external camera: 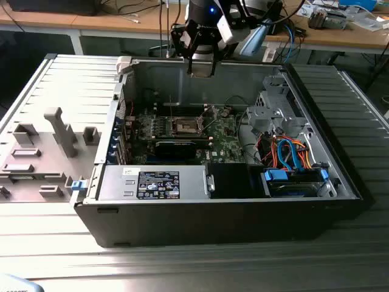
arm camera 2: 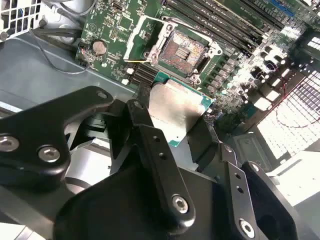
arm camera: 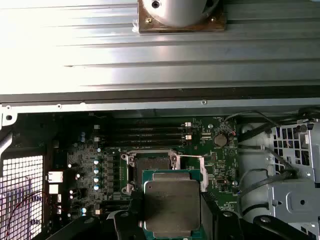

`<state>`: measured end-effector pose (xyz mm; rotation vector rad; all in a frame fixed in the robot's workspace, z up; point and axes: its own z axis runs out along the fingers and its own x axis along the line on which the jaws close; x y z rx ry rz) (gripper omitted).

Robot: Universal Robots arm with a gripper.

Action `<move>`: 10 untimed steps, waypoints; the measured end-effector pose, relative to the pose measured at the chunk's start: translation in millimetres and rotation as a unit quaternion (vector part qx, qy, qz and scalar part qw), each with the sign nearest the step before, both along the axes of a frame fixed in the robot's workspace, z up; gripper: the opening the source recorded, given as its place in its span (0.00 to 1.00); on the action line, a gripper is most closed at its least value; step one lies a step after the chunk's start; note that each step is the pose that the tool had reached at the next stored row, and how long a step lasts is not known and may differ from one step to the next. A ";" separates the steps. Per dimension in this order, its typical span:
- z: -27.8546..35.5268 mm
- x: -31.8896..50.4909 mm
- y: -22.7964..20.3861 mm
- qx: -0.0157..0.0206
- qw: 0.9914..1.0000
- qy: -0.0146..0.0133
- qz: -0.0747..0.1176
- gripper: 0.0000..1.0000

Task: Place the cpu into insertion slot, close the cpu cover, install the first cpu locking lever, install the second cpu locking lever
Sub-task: 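Place the cpu into insertion slot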

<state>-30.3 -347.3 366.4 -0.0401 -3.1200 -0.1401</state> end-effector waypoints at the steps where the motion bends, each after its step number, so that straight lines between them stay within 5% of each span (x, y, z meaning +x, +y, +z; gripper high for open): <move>1: 0.0 0.0 0.0 0.000 1.000 0.000 0.000 0.54; 10: -2.0 -2.3 -4.2 0.000 1.000 0.000 0.000 0.54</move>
